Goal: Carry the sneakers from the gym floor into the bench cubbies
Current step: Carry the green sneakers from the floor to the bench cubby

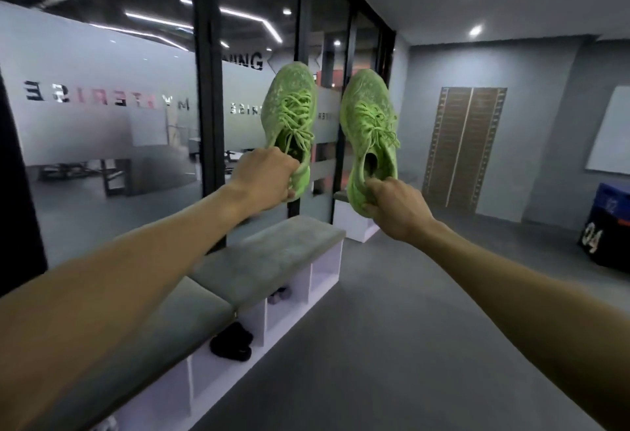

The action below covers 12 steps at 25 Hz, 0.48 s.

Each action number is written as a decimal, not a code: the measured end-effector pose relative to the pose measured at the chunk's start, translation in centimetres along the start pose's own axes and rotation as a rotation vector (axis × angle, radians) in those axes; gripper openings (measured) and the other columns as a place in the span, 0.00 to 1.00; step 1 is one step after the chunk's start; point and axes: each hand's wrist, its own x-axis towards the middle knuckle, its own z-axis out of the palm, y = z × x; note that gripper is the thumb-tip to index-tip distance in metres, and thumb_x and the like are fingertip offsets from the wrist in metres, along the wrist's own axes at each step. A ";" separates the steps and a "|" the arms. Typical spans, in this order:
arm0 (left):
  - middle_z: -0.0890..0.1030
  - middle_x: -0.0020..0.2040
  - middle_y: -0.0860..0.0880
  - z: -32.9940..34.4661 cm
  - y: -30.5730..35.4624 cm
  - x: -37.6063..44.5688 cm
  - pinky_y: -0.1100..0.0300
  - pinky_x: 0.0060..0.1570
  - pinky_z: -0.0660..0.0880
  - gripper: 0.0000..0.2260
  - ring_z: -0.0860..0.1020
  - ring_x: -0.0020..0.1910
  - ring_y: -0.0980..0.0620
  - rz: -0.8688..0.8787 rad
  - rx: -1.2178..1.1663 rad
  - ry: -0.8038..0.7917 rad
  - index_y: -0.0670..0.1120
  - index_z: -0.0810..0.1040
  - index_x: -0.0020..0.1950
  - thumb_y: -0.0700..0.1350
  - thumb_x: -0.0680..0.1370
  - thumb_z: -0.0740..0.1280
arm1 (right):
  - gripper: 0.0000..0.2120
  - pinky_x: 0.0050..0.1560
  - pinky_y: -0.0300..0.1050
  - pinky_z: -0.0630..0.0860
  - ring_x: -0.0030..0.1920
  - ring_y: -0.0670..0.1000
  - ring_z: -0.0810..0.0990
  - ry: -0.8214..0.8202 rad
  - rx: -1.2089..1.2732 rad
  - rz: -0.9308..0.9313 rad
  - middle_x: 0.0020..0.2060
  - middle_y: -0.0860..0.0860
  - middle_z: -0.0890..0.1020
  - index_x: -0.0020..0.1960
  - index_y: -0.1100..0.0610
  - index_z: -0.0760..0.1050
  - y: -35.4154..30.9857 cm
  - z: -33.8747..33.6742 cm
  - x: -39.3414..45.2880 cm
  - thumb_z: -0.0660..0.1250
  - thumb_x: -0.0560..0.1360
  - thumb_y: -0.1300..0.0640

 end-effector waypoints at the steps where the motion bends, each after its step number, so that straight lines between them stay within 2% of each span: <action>1: 0.81 0.44 0.43 1.0 -1.2 0.9 0.53 0.41 0.73 0.11 0.79 0.44 0.41 -0.031 0.016 -0.007 0.46 0.78 0.46 0.51 0.72 0.73 | 0.06 0.34 0.49 0.69 0.40 0.63 0.77 -0.003 0.019 -0.034 0.40 0.57 0.76 0.49 0.58 0.71 -0.1 1.4 2.0 0.64 0.74 0.57; 4: 0.80 0.44 0.42 4.0 -5.0 3.8 0.54 0.39 0.71 0.11 0.79 0.44 0.40 -0.127 0.086 -0.021 0.46 0.78 0.46 0.51 0.71 0.73 | 0.06 0.34 0.48 0.67 0.39 0.62 0.77 0.005 0.078 -0.142 0.38 0.54 0.73 0.45 0.54 0.67 -0.3 6.3 8.7 0.65 0.74 0.57; 8: 0.80 0.44 0.41 6.5 -9.3 5.4 0.55 0.36 0.69 0.11 0.79 0.44 0.39 -0.261 0.175 -0.055 0.45 0.79 0.46 0.51 0.71 0.73 | 0.05 0.31 0.44 0.64 0.34 0.58 0.73 0.016 0.191 -0.265 0.37 0.51 0.71 0.46 0.54 0.68 -1.9 11.6 15.9 0.65 0.74 0.57; 10: 0.80 0.44 0.41 7.2 -10.7 5.6 0.55 0.36 0.68 0.10 0.79 0.44 0.39 -0.328 0.214 -0.081 0.45 0.78 0.46 0.50 0.72 0.73 | 0.05 0.31 0.46 0.70 0.34 0.57 0.74 -0.009 0.231 -0.322 0.38 0.54 0.75 0.47 0.55 0.69 -2.8 13.7 18.5 0.65 0.74 0.59; 12: 0.79 0.44 0.41 7.9 -11.6 6.0 0.55 0.37 0.68 0.10 0.78 0.44 0.38 -0.408 0.264 -0.108 0.45 0.77 0.46 0.51 0.72 0.72 | 0.06 0.36 0.53 0.76 0.38 0.60 0.78 -0.004 0.277 -0.397 0.41 0.56 0.78 0.50 0.57 0.70 -3.3 15.8 21.0 0.64 0.74 0.59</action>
